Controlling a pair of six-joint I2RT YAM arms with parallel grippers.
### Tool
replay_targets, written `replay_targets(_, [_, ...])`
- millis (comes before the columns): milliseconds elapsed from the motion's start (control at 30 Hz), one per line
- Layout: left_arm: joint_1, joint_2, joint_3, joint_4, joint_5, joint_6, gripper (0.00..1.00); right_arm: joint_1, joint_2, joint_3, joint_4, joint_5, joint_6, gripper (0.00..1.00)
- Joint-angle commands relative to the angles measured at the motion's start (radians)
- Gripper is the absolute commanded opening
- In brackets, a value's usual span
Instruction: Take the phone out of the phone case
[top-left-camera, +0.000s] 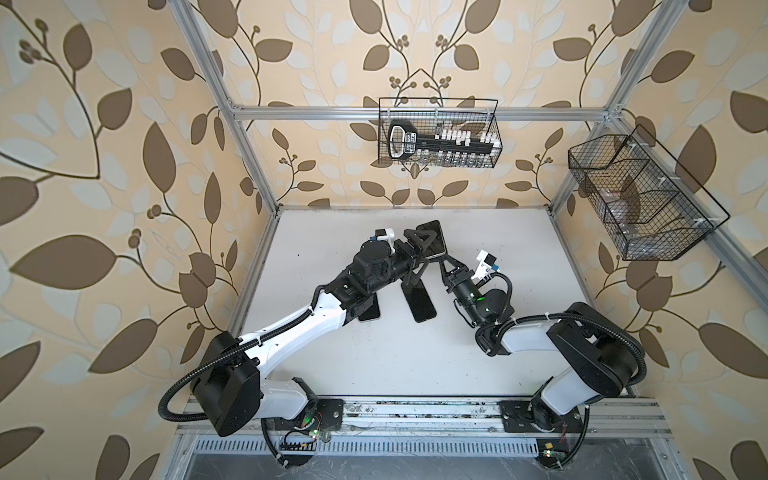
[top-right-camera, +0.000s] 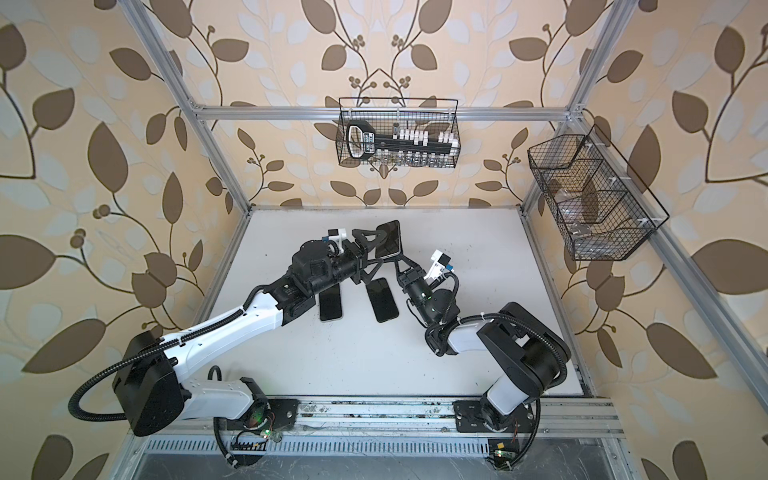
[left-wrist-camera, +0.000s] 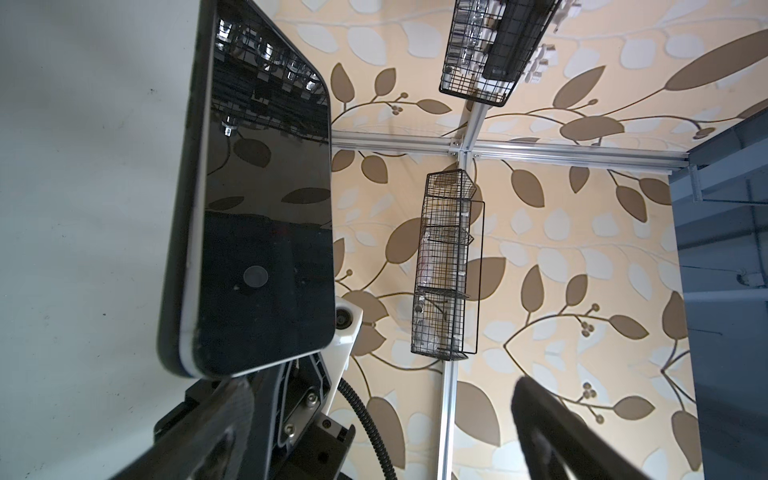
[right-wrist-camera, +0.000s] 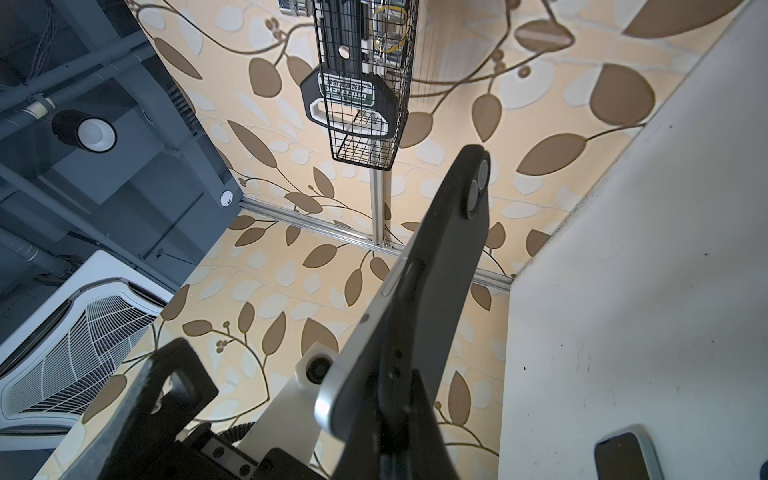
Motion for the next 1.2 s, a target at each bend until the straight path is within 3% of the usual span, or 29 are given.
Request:
replay_targets(0, [-0.01, 0.002, -0.005, 0.056, -0.022, -0.009, 0.99, 0.01, -0.029, 0.009, 0.123, 0.006, -0.004, 0.01])
replay_targets(533, [-0.021, 0.015, -0.027, 0.069, -0.047, -0.033, 0.98, 0.014, -0.032, 0.012, 0.123, 0.01, -0.007, 0.01])
replay_targets(1167, [-0.021, 0.031, -0.047, 0.112, -0.085, -0.056, 0.76, 0.023, -0.045, 0.008, 0.123, -0.002, -0.027, 0.01])
